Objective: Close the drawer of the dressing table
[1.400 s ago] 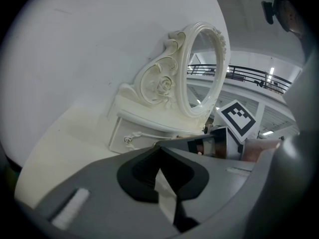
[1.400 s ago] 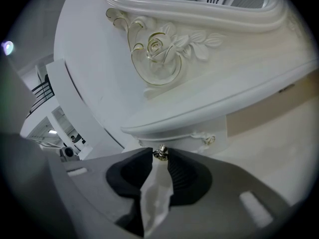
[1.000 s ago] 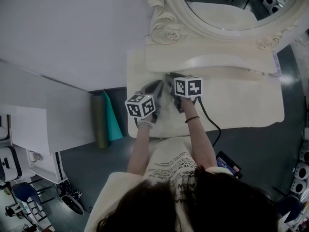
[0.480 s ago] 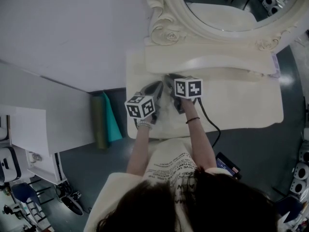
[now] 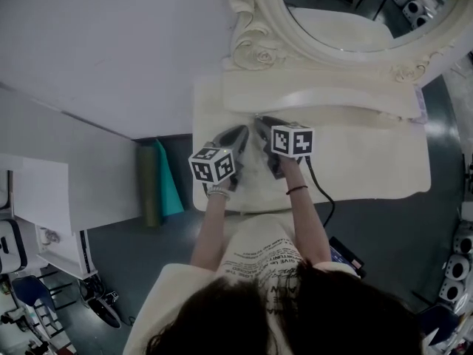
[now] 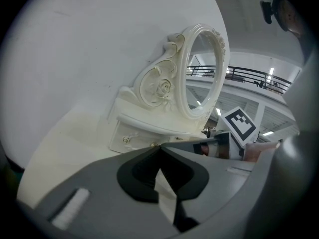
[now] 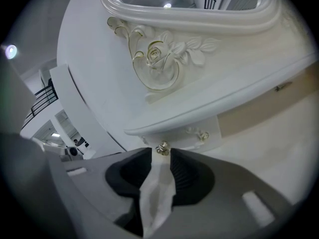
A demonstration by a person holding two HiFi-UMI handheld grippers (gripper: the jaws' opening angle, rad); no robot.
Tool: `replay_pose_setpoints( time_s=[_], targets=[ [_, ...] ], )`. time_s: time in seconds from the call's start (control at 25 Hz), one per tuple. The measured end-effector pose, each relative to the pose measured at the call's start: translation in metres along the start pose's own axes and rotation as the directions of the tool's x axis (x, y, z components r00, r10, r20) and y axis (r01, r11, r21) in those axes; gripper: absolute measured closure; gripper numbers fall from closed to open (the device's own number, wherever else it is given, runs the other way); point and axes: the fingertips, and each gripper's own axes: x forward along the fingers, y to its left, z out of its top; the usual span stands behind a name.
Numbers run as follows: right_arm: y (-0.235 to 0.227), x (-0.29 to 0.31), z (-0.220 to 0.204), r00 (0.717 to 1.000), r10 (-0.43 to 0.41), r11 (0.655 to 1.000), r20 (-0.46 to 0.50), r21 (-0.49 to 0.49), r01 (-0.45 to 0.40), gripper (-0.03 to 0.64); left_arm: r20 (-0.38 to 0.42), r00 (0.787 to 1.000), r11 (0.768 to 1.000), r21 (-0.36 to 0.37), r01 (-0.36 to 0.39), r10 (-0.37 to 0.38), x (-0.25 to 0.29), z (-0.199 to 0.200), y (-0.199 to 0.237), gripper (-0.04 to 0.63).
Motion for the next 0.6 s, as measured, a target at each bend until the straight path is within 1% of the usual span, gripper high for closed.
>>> replay_pose_setpoints(
  time_s=[0.12, 0.24, 0.32, 0.6],
  targets=[
    [0.005, -0.009, -0.002, 0.999, 0.034, 0.999, -0.016, -0.035, -0.035, 0.511, 0.007, 1.0, 1.0, 0.006, 0.005, -0.005, -0.003, 0.002, -0.004, 0.593],
    [0.014, -0.018, -0.004, 0.998, 0.061, 0.991, -0.035, -0.115, -0.065, 0.531, 0.015, 1.0, 1.0, 0.022, 0.018, -0.018, -0.007, 0.003, -0.011, 0.593],
    [0.022, -0.025, -0.006, 0.996, 0.087, 0.984, -0.029, -0.155, -0.091, 0.533, 0.019, 0.999, 0.999, 0.035, 0.028, -0.029, -0.01, 0.005, -0.016, 0.593],
    [0.039, -0.044, 0.004, 0.988, 0.148, 0.972, 0.04, -0.188, -0.138, 0.593, 0.036, 0.998, 0.996, 0.076, 0.052, -0.055, -0.02, 0.012, -0.03, 0.593]
  ],
)
